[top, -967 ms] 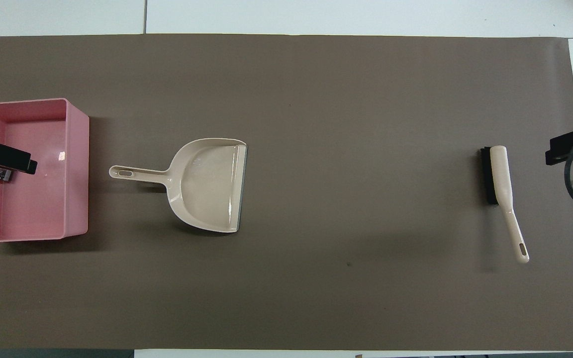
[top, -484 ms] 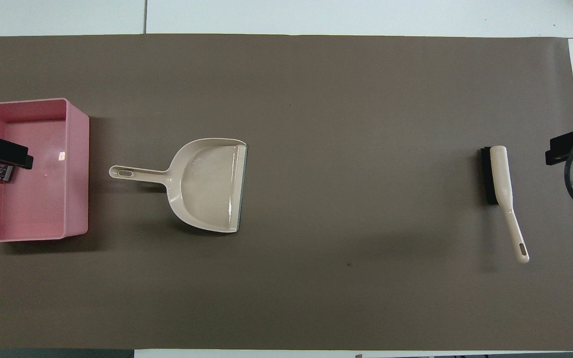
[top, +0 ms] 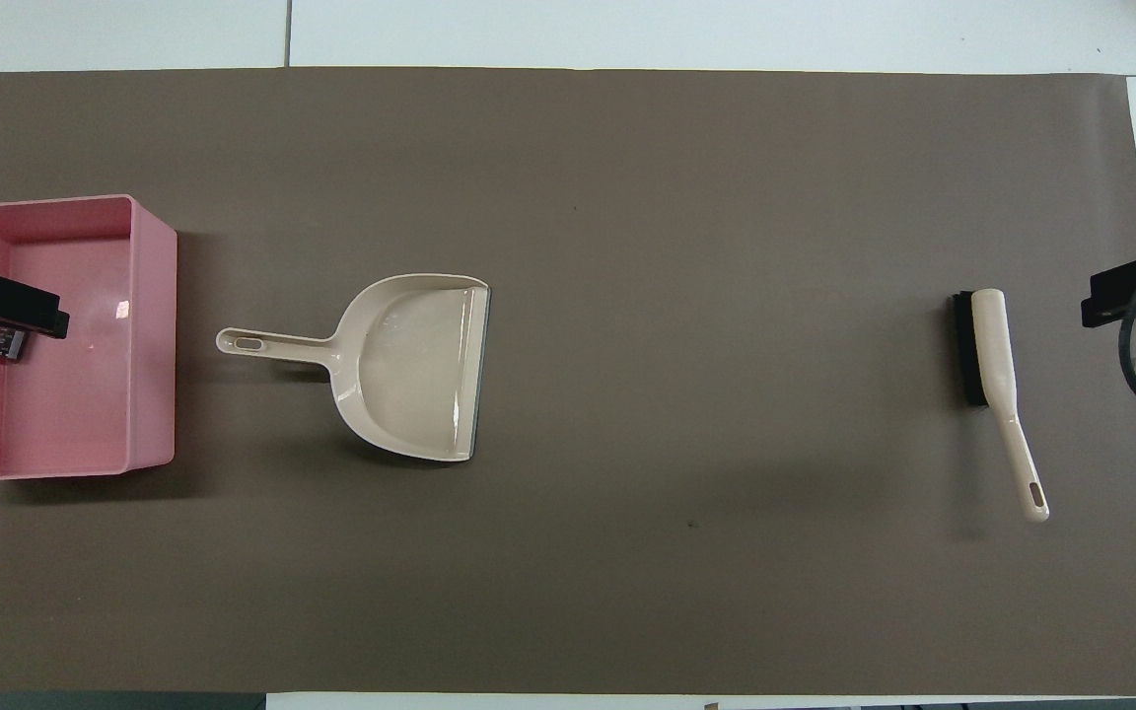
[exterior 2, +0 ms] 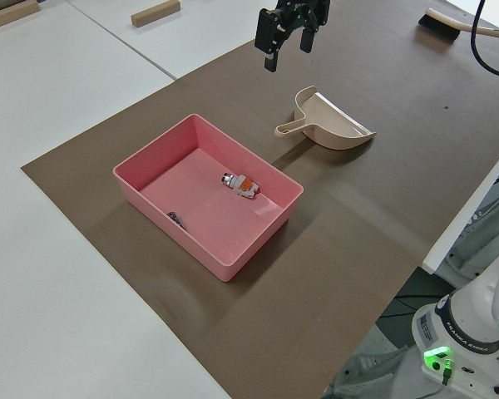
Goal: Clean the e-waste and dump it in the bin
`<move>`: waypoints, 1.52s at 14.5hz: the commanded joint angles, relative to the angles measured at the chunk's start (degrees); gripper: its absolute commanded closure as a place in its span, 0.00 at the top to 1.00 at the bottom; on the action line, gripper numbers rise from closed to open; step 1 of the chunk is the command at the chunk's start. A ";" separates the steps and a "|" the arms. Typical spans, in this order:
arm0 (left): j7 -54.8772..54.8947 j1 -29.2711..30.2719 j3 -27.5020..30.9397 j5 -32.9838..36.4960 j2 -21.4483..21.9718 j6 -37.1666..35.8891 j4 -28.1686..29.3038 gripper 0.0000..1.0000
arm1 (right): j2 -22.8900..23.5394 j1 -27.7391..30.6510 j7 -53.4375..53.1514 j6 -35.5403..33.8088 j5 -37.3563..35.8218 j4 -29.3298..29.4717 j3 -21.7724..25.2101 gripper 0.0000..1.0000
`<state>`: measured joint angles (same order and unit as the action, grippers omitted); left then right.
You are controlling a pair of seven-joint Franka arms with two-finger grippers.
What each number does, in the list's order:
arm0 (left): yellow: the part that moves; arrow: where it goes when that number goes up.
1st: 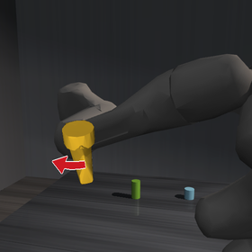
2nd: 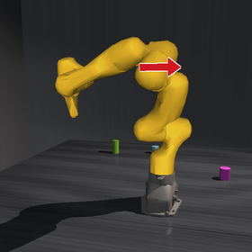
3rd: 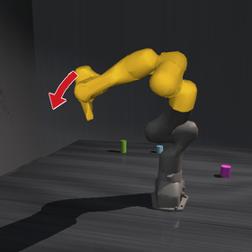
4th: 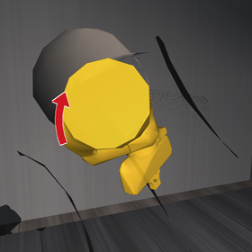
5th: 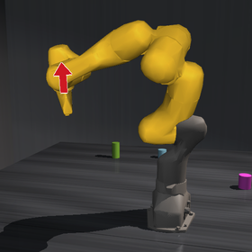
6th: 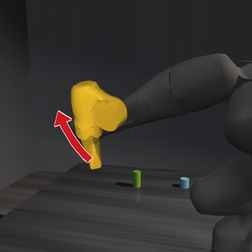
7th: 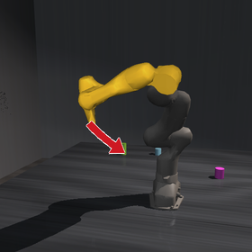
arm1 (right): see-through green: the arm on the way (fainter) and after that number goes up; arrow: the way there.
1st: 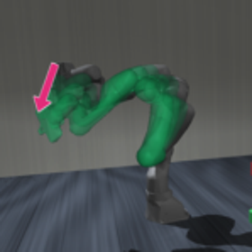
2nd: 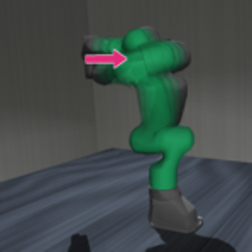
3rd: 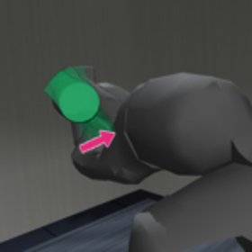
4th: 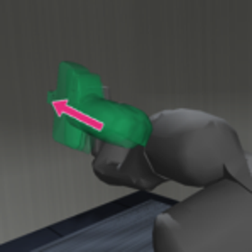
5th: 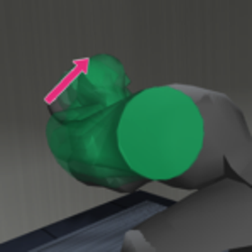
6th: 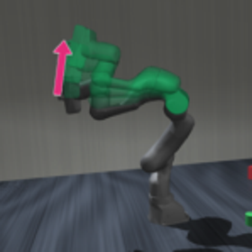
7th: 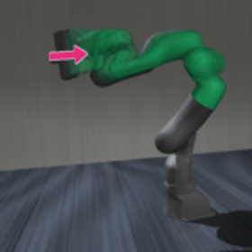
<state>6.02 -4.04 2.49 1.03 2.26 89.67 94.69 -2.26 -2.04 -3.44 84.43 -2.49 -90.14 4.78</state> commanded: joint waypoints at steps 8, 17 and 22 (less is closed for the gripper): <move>-1.27 -0.35 0.05 0.99 1.87 2.00 2.25 1.00 | -0.29 0.54 -0.51 0.38 -0.15 -0.48 -0.39 1.00; -0.92 -0.35 0.05 0.99 1.78 1.83 1.99 1.00 | -0.29 0.54 -0.51 0.38 -0.15 -0.48 -0.39 1.00; -1.01 -0.35 0.05 0.99 1.78 1.65 1.99 1.00 | -0.20 0.54 -0.51 0.38 -0.15 -0.48 -0.39 1.00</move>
<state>5.71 -4.05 2.47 1.04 2.49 90.37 94.87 -2.26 -2.04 -3.44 84.43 -2.49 -90.14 4.78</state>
